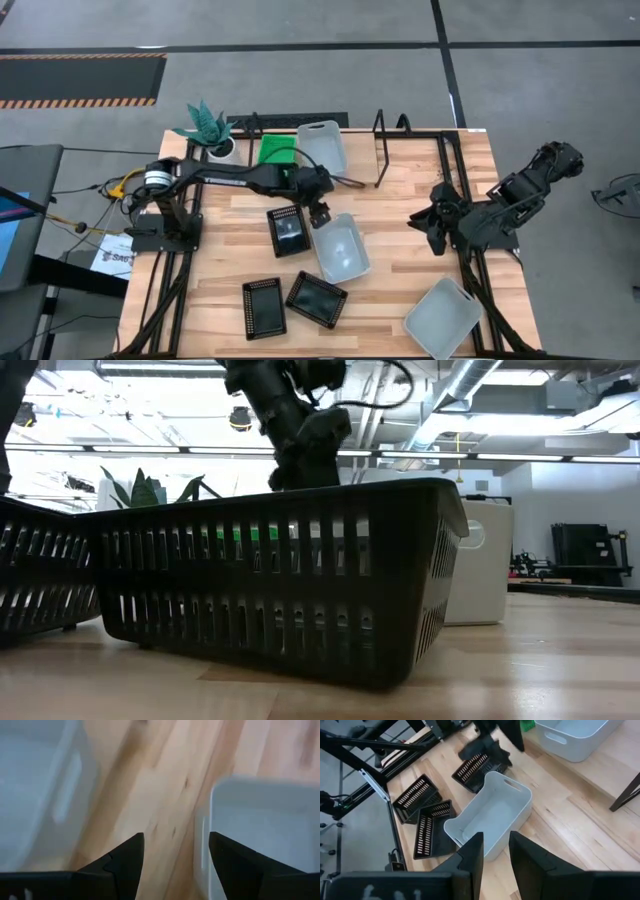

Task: Stack baskets on shelf by color
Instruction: Stack the top gray bin on top of the gray bin on the shelf

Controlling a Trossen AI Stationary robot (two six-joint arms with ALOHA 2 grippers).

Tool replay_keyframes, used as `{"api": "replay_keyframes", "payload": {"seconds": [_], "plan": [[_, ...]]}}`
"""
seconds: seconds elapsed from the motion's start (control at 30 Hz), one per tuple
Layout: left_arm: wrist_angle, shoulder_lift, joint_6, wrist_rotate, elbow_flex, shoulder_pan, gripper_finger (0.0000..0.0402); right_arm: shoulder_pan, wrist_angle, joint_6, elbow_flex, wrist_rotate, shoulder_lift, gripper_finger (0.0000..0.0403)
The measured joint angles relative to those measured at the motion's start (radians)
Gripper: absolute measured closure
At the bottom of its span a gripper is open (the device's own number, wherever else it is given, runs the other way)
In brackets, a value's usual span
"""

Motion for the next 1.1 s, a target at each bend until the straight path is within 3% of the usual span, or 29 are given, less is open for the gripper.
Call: {"api": "replay_keyframes", "payload": {"seconds": [0.23,0.5,0.9,1.1], "plan": [[0.020,0.112,-0.013,0.019,0.004,-0.039,0.0189,0.000,0.000,0.003,0.000,0.000,0.018,0.0285],[0.026,0.141,-0.021,0.018,0.005,-0.052,0.0198,0.003,-0.006,0.008,-0.001,-0.006,0.043,0.0285],[0.021,0.141,0.034,0.060,-0.017,-0.056,0.0381,0.010,-0.004,0.019,-0.001,-0.024,0.048,0.0285],[0.027,0.141,0.025,0.053,-0.016,-0.057,0.0400,0.009,-0.004,0.027,-0.001,-0.024,0.048,0.0285]]}}
